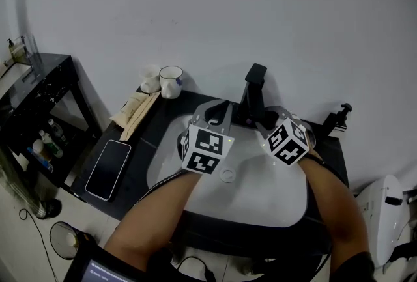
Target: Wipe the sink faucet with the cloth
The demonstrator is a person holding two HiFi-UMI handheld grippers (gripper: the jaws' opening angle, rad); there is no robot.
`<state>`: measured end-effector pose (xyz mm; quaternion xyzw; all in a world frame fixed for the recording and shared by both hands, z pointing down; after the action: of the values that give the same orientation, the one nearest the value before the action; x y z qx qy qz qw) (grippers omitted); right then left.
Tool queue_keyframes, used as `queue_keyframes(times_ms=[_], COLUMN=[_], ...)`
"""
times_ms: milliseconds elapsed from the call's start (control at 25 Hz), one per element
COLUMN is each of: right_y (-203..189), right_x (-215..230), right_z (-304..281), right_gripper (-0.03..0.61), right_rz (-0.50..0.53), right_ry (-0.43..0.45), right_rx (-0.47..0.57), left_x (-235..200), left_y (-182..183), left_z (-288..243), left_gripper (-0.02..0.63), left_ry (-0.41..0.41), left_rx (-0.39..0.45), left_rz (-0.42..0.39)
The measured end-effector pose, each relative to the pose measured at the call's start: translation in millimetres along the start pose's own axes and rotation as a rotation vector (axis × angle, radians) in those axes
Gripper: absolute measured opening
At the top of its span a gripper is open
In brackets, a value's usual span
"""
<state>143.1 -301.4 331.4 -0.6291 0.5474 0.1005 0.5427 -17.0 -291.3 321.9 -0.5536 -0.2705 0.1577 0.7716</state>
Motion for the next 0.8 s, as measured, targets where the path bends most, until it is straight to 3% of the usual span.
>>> queue_keyframes(times_ms=[200,360,440,600,800], right_y=[14,24,29,40,50], right_x=[-11,-39,-49,-59,-63], right_z=[37,40,32,12,-19], right_gripper=[0.063,0.064,0.066,0.066,0.066], right_rz=[-0.427,-0.692,-0.833,-1.124,-1.465], right_ry=[-0.02,0.019,-0.005,-0.136,-0.365], right_rx=[0.121,0.19,0.233,0.35,0.464], left_x=[-16,-38,-48,-65,-90], left_y=[11,40,52,50,48], left_z=[6,21,31,46,63], left_gripper=[0.017,0.017,0.017,0.017,0.017], left_ry=[0.055,0.117,0.161,0.235,0.329], left_rx=[0.037,0.131,0.166,0.161,0.165], left_rz=[-0.01,-0.034,-0.072,-0.149,-0.105])
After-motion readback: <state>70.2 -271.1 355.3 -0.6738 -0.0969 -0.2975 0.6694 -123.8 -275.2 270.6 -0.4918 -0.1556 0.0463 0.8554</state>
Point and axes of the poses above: the fingertips, and each gripper's own axes: z backward along the fingers, x to its right, y out of its top, the point moved 9 cm from there along z, backward along the fingers, and after that the axes turned 11 degrees about x, right-handed, at the moved point
